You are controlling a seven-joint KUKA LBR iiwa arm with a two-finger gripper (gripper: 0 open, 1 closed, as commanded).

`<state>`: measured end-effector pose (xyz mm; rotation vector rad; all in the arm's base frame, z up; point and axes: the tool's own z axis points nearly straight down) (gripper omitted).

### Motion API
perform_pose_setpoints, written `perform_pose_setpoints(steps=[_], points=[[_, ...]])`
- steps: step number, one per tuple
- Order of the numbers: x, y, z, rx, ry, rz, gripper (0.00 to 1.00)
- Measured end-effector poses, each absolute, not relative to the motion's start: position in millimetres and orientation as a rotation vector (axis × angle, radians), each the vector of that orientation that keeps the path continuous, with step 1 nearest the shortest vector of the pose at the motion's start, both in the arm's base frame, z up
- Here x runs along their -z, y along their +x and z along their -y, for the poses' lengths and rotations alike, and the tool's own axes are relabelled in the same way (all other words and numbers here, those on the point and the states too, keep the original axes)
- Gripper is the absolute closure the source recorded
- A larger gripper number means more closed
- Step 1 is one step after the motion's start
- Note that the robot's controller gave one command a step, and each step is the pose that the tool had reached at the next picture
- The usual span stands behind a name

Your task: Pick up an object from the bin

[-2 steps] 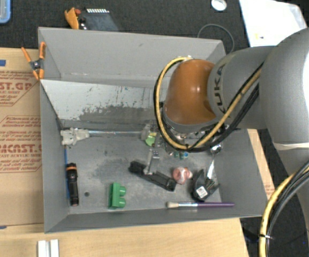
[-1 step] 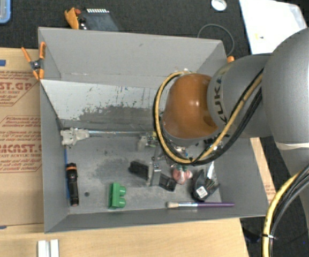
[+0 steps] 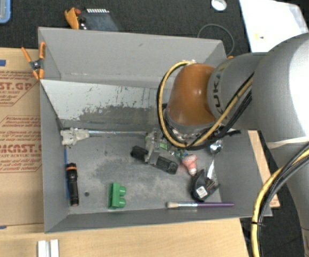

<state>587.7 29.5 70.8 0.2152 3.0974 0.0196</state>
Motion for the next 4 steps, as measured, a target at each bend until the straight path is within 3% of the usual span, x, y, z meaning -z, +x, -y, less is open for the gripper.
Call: perform_pose_setpoints(steps=[3, 4], points=[[-71.0, 585.0, -23.4, -0.022, 0.223, -3.093, 1.00], [-71.2, 584.1, -25.9, -0.015, 0.001, -3.097, 1.00]])
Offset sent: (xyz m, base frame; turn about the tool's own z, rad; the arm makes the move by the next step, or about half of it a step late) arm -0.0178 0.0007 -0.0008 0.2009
